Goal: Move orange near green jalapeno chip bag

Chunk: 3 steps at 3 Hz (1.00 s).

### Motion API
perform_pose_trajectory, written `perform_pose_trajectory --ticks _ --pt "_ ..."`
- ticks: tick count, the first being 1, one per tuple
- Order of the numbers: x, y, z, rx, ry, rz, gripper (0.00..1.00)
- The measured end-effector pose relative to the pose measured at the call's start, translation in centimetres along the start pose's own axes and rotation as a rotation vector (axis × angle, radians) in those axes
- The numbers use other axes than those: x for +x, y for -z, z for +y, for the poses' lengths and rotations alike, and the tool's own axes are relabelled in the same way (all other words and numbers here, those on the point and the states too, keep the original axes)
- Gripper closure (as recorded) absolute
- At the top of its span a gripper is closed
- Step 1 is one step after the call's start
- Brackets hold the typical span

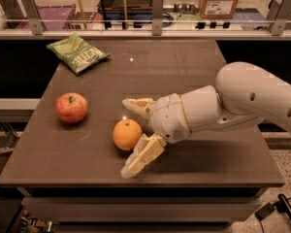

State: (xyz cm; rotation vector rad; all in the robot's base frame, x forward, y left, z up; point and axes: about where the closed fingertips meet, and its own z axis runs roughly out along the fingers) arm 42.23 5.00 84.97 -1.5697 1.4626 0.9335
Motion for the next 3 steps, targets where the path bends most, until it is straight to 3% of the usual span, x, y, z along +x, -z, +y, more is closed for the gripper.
perform_pose_trajectory --ticks 1,3 --pt "-0.17 -0.13 0.1 -0.003 0.004 0.001 0.15" --pt "-0.51 -0.35 0.31 -0.007 0.011 0.004 0.6"
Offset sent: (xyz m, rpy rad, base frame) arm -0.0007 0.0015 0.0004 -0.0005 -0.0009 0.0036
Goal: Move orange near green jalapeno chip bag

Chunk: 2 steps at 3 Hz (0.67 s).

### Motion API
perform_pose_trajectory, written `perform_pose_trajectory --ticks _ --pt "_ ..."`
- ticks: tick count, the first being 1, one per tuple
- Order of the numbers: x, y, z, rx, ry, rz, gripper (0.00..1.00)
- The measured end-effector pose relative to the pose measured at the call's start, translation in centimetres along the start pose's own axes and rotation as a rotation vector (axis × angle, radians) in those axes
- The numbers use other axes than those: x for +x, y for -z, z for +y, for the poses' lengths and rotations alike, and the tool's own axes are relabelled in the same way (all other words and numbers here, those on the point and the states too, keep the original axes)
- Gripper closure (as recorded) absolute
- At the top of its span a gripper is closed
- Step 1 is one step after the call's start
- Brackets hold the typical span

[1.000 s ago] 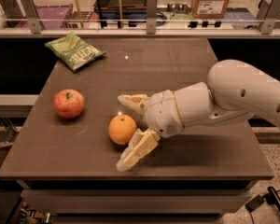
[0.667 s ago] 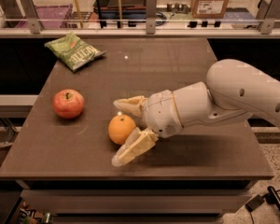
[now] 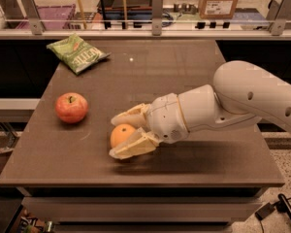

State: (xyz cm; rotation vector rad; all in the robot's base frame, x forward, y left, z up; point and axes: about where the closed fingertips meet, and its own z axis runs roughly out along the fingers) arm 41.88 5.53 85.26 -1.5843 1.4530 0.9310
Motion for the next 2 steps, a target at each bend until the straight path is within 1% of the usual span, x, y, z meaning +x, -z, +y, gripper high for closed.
perform_pose_trajectory --ticks 1,2 --pt "-0.19 -0.11 0.11 -0.002 0.004 0.002 0.83" --pt "-0.41 -0.25 0.25 -0.005 0.009 0.003 1.0"
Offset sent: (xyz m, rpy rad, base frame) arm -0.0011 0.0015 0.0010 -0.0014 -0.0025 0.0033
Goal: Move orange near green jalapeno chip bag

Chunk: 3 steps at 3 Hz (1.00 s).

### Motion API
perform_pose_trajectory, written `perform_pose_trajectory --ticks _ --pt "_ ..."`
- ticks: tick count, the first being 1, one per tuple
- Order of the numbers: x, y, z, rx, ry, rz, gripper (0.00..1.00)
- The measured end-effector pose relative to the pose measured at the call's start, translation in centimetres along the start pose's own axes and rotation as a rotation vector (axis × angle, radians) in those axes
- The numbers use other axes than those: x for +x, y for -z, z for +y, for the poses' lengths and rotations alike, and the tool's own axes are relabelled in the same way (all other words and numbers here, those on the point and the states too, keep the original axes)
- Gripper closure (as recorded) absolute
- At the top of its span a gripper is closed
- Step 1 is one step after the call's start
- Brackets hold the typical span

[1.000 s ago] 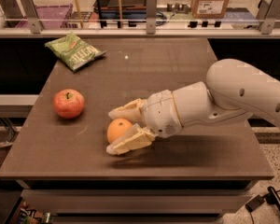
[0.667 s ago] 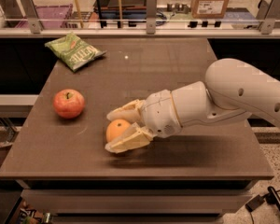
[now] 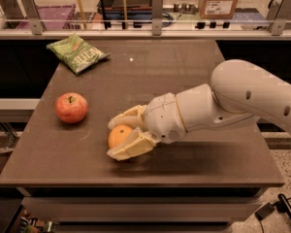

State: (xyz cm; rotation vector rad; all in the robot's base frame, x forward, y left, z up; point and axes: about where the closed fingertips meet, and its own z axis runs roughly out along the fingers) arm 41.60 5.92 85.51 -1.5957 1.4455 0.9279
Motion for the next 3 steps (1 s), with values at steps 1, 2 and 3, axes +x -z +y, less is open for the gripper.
perform_pose_trajectory --ticks 1,2,3 --pt "0.0 0.0 0.0 0.0 0.0 0.0 1.0" --pt "-0.7 0.6 0.0 0.018 -0.008 0.022 1.0" --pt "-1.8 1.6 -1.8 0.056 -0.016 0.065 1.0"
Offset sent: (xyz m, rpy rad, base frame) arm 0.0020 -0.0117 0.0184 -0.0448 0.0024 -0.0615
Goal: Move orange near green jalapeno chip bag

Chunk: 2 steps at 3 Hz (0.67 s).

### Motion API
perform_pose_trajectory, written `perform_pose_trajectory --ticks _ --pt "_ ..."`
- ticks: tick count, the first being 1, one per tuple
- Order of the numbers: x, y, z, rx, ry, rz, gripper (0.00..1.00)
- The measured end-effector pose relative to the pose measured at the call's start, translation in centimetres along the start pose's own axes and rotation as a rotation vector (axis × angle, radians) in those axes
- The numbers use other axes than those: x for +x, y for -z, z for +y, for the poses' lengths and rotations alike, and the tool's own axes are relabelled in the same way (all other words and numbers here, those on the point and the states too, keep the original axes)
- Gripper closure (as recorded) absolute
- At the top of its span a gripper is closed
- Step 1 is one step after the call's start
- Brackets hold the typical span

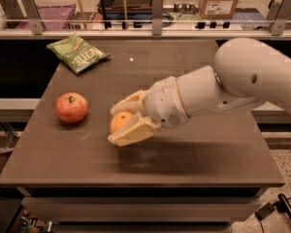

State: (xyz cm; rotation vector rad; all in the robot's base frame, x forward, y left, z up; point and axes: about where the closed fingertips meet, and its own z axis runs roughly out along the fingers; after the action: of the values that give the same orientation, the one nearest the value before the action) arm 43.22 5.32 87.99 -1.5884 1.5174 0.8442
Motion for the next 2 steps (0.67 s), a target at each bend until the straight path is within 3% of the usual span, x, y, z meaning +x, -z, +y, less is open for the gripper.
perform_pose_trajectory --ticks 2 --pt "-3.2 2.1 -7.7 0.195 -0.007 0.026 1.0"
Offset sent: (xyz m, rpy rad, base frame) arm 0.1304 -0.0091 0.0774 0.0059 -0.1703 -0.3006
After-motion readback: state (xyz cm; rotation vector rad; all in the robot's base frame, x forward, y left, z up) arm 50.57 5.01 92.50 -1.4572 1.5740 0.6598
